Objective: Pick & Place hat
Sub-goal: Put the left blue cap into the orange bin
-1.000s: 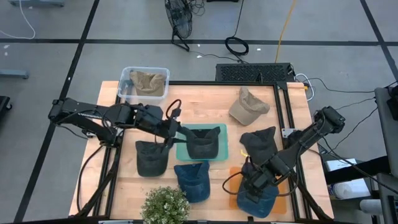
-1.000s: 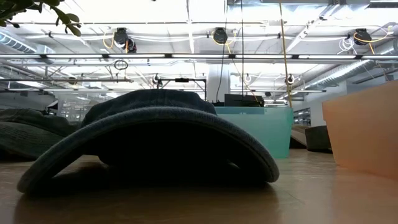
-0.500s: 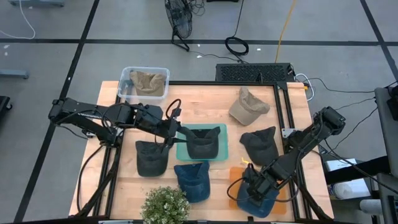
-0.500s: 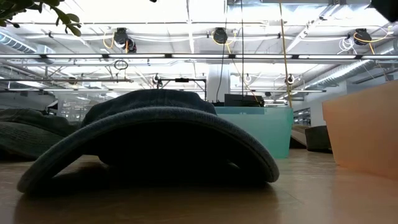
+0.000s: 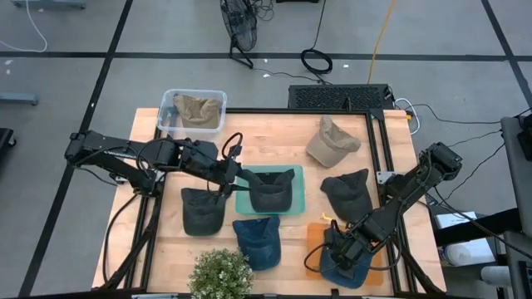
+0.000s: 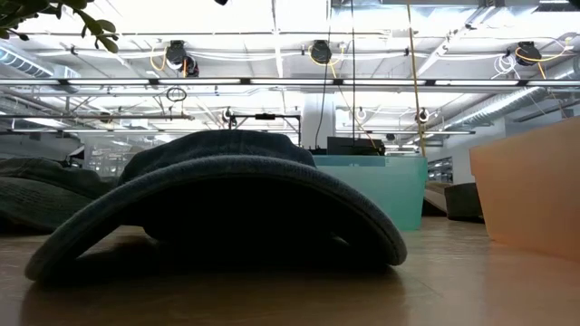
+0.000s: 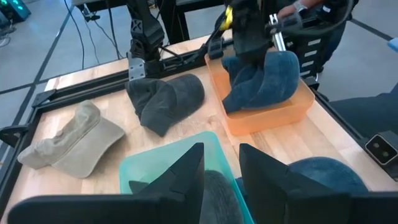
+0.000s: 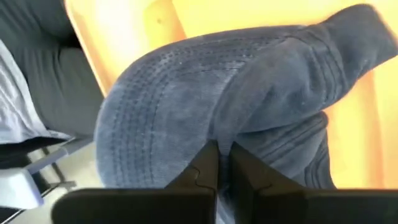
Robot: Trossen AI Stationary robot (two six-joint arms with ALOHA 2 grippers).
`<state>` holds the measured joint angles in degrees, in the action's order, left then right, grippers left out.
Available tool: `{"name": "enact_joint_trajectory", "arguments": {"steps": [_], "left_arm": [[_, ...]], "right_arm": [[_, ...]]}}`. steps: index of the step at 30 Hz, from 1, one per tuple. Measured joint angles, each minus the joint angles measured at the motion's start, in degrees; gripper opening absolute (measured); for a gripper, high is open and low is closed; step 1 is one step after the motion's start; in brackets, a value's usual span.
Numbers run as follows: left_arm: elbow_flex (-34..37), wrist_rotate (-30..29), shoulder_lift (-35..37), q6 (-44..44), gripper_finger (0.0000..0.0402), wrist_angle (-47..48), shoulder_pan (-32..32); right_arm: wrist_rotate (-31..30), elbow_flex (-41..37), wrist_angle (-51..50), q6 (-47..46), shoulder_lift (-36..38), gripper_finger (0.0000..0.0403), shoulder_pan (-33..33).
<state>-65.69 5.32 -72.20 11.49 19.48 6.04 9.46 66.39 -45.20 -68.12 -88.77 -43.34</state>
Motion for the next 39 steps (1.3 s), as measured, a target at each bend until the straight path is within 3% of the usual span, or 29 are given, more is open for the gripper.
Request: {"name": "enact_joint_trajectory", "arguments": {"steps": [7, 17, 25, 29, 39], "left_arm": [[0.00, -0.94, 0.00, -0.12, 0.0113, 0.16, -0.02], [0.00, -0.98, 0.00, -1.26, 0.0113, 0.18, 0.00], [0.00, -0.98, 0.00, -2.57, 0.0113, 0.49, 0.11], [0.00, -0.98, 0.00, -2.67, 0.0113, 1.71, 0.11], [0.02, -0.98, -0.02, -3.25, 0.0113, 2.30, 0.26]], "right_arm": [[-8.18, 8.52, -11.55, 3.45, 0.02, 0.0003, -2.24], [-12.67, 10.40, -13.05, 4.32, -0.09, 0.0001, -5.77], [-24.93, 16.90, -17.43, 10.52, 0.00, 0.0001, -5.89], [-22.58, 14.76, -19.05, 10.31, -0.68, 0.0000, -5.90], [-11.50, 8.16, -10.70, 8.04, -5.43, 0.0008, -5.92]]}}
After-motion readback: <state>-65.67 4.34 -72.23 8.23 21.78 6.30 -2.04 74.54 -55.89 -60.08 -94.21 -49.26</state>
